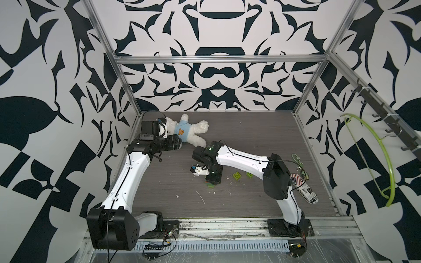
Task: Assemble a carrot with lego
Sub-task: Assemble the lego brick with the lego brick.
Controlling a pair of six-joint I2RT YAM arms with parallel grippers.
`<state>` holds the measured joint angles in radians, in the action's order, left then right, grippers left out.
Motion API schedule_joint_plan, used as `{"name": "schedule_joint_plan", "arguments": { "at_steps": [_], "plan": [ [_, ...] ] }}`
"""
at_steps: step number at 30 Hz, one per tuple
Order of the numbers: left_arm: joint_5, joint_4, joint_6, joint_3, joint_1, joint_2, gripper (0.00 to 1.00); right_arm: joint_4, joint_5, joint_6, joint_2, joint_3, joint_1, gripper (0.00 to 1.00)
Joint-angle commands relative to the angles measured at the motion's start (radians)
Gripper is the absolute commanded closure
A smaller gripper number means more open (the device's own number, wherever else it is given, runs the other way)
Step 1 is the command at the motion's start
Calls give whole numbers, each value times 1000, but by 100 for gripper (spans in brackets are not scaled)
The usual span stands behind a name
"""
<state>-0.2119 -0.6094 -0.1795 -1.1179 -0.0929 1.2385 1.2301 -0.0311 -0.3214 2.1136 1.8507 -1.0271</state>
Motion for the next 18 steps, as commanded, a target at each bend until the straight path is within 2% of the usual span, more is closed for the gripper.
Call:
{"name": "schedule_joint_plan", "arguments": {
  "at_steps": [1, 4, 8, 9, 14, 18],
  "plan": [
    [-25, 6, 10, 9, 1, 1, 26, 9, 1, -2, -72, 62, 3, 51],
    [-24, 5, 12, 9, 1, 1, 26, -12, -12, 1, -102, 58, 2, 45],
    [-25, 5, 13, 9, 1, 1, 26, -41, -75, 12, -176, 22, 3, 17],
    [-26, 6, 14, 8, 1, 1, 26, -46, -97, 20, -203, 8, 2, 13],
    [-51, 14, -6, 6, 1, 2, 26, -147, -168, 114, -402, -176, 57, 12],
    [-121, 41, -42, 6, 0, 3, 26, -322, -205, 289, -568, -441, 227, 18]
  ]
}}
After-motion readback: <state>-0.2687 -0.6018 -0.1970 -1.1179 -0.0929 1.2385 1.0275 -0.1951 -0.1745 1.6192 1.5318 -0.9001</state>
